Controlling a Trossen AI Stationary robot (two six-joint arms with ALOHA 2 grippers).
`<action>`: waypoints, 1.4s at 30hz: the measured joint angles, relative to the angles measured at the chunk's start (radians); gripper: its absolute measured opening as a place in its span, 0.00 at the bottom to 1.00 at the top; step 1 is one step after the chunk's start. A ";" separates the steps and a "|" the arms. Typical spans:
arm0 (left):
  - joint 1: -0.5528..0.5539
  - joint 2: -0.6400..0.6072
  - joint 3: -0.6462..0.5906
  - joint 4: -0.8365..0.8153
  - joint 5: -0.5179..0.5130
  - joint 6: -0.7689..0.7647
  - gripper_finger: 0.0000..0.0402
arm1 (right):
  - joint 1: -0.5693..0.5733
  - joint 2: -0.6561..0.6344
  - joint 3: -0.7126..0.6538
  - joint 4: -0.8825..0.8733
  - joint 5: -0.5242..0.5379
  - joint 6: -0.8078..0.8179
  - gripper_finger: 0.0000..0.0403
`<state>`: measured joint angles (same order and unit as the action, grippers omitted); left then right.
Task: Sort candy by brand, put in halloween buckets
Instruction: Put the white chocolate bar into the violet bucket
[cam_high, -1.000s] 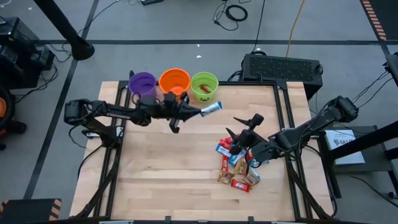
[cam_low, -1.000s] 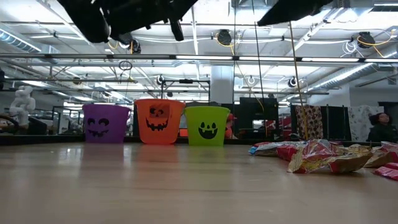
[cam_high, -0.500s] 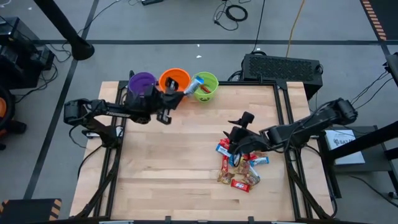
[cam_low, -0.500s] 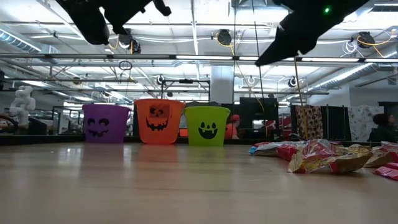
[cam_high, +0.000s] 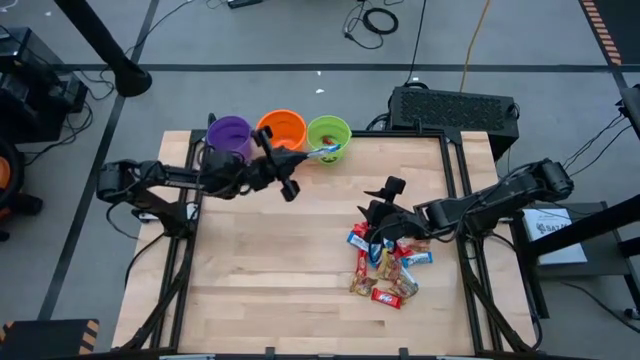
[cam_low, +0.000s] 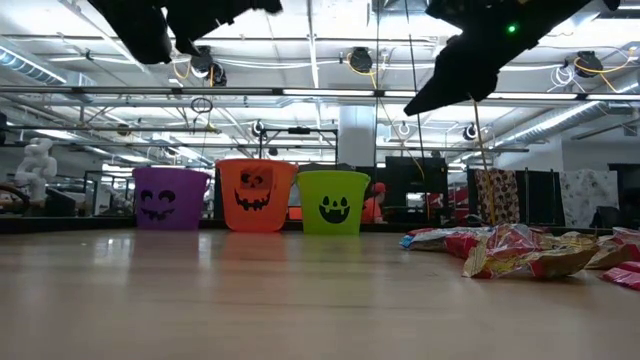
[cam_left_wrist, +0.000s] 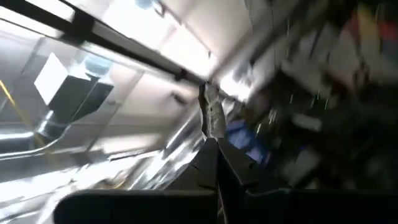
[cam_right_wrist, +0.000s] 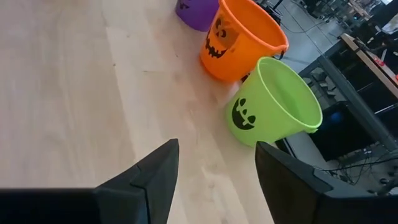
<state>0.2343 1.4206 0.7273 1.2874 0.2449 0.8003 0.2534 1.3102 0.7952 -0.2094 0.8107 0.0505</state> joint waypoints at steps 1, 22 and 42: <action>-0.007 -0.003 0.000 -0.026 -0.029 0.041 0.00 | -0.005 0.000 0.000 0.003 -0.001 -0.002 0.50; -0.319 -0.118 0.024 -0.359 -0.860 0.173 0.00 | -0.046 0.000 0.000 0.004 -0.002 -0.063 0.50; 0.312 -0.723 0.029 -1.341 -0.665 -0.797 0.00 | -0.051 0.000 0.000 0.010 -0.002 -0.090 0.50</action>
<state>0.5461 0.6975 0.7567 -0.0536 -0.4204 0.0034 0.2028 1.3102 0.7952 -0.1994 0.8085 -0.0397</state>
